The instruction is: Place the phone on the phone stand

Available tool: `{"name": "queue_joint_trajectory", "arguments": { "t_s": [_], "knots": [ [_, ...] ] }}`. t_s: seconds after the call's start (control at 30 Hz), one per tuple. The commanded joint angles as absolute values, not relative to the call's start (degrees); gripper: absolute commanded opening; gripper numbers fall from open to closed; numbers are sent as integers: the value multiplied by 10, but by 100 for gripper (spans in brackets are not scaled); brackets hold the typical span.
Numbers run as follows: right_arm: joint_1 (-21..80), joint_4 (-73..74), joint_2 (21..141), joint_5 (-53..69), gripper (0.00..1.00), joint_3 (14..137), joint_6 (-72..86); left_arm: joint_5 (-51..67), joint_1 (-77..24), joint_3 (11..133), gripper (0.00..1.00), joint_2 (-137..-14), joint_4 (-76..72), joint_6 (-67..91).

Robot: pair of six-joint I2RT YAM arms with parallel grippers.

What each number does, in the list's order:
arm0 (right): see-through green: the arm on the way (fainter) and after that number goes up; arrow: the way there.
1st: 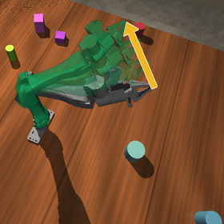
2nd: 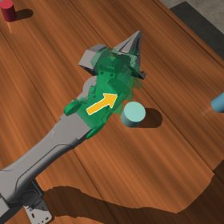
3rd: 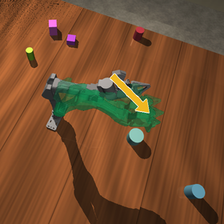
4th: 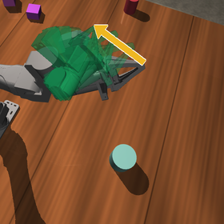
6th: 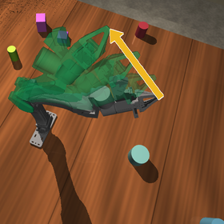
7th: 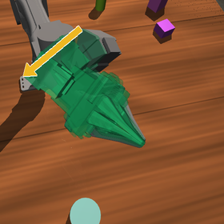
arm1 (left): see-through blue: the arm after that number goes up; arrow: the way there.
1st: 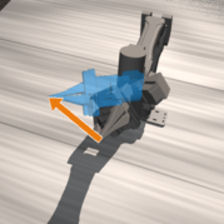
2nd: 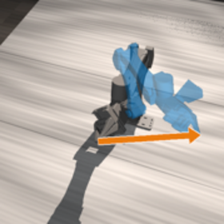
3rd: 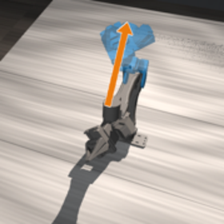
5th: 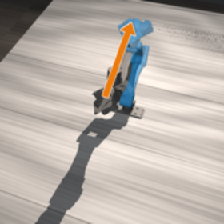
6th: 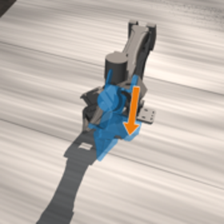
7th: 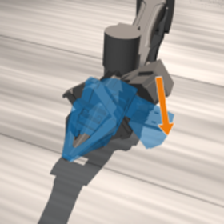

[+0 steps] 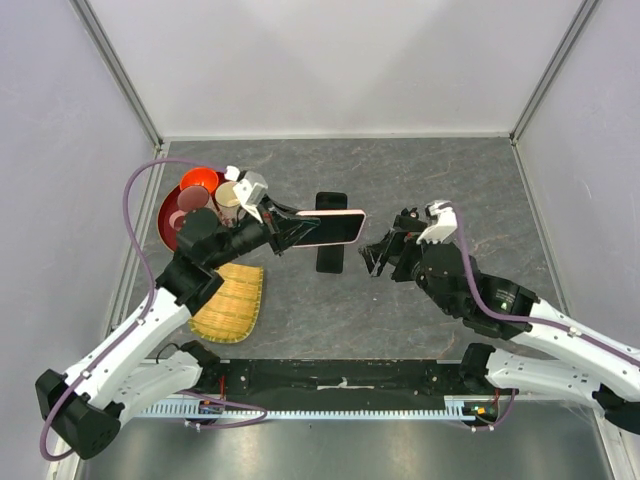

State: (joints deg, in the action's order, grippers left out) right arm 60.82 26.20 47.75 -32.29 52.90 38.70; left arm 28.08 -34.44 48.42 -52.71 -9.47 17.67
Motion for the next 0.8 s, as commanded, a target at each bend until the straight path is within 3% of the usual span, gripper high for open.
{"name": "queue_joint_trajectory", "arguments": {
  "t_s": [0.0,0.2,0.47,0.77],
  "knots": [
    [603,152,446,-285,98,505,493,183,-345,457,2,-483,-227,167],
    [587,-22,426,-199,98,451,427,138,-345,396,2,-430,-314,220],
    [505,-120,407,-17,98,389,339,253,-345,394,2,-459,-377,299],
    [378,-120,384,206,70,388,275,340,-344,404,2,-482,-425,344]
  ]
}}
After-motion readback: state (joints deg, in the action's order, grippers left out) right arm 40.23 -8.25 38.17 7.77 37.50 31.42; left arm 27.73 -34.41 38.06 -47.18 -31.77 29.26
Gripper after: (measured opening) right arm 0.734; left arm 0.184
